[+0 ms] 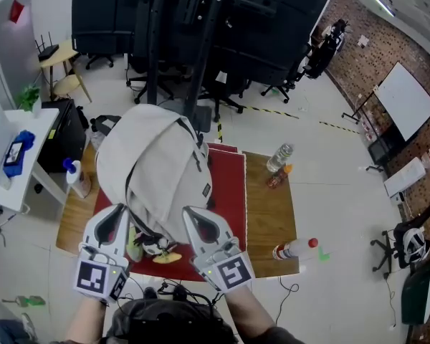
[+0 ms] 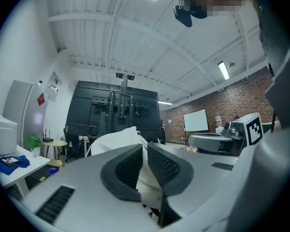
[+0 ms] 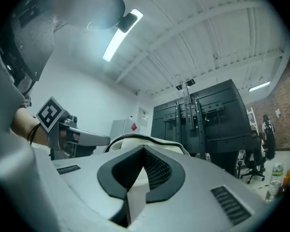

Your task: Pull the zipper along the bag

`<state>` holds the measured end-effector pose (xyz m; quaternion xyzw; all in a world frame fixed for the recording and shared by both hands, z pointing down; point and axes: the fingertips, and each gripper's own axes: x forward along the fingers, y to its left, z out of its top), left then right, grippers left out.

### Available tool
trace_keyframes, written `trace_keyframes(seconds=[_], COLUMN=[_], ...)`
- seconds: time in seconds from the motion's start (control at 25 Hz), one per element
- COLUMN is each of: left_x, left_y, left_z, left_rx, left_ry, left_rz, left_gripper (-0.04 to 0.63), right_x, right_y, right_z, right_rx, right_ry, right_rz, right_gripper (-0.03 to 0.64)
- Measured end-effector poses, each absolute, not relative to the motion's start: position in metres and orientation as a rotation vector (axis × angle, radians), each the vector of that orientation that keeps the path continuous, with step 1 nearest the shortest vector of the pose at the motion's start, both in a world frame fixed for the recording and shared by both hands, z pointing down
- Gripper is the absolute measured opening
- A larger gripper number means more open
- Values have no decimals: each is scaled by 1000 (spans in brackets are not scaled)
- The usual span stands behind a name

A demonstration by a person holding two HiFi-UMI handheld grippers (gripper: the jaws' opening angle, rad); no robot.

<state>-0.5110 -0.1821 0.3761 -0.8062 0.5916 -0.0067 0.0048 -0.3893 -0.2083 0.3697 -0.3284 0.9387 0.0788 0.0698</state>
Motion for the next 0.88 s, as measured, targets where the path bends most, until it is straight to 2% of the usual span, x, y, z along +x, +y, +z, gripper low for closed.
trace_keyframes(seconds=[0.88], left_x=[-510], left_y=[-177], left_z=[389], left_rx=[-2564], left_ry=[1877], left_rz=[9], left_gripper=[63], right_x=[-397], right_y=[-194], right_z=[405], right_rx=[-986], right_ry=[2951], right_rz=[165], right_gripper=[0])
